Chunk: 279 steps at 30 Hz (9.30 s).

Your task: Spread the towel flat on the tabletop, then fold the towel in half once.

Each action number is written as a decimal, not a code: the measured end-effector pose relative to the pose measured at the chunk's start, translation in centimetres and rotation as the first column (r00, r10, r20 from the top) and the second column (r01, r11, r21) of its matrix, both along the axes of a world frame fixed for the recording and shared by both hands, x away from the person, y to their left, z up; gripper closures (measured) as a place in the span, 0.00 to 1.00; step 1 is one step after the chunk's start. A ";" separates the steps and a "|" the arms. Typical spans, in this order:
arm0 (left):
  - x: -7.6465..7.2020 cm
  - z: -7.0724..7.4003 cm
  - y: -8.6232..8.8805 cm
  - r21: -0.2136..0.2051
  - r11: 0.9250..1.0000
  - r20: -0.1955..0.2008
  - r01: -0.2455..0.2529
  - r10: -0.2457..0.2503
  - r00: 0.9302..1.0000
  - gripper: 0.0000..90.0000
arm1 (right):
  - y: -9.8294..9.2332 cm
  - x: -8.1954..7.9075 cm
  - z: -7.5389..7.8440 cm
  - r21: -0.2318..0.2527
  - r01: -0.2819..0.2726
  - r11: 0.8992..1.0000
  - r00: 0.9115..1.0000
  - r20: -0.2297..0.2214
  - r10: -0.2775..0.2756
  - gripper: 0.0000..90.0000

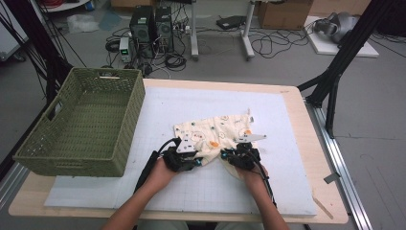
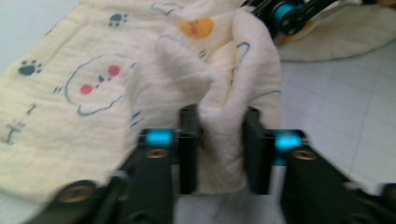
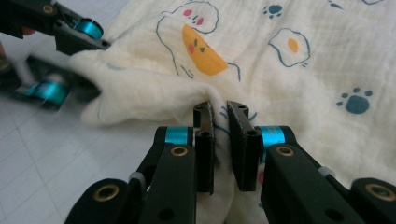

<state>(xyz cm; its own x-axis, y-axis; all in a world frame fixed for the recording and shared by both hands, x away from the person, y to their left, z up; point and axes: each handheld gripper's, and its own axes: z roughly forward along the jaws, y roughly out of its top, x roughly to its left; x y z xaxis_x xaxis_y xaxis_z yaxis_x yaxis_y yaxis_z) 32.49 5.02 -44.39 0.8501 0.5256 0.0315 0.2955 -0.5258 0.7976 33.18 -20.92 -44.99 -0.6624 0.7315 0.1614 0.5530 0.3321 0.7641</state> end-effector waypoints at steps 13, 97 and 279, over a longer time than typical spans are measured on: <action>0.1 3.0 6.4 -0.277 0.961 -0.174 0.022 -0.072 0.982 0.92 | 1.2 -2.4 1.7 0.039 -0.230 0.972 0.972 -0.049 0.232 0.90; -6.3 1.9 11.3 -0.207 0.954 -0.137 -0.215 0.189 0.972 0.50 | -4.9 -4.2 1.5 -0.242 0.049 0.969 0.998 -0.016 -0.055 0.96; 0.2 1.0 9.5 -0.376 0.868 -0.049 -0.326 0.332 0.942 0.20 | -11.8 -6.1 2.8 -0.015 0.322 0.947 0.917 0.252 -0.308 0.13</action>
<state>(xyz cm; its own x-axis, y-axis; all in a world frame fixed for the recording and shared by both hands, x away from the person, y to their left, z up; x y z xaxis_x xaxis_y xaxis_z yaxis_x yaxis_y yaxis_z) 32.68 14.50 -43.35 0.6270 0.7503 -0.2098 0.3836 -0.0629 0.9214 27.11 -32.75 -42.15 -0.4096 0.9120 -0.0220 0.4355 0.2167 0.8737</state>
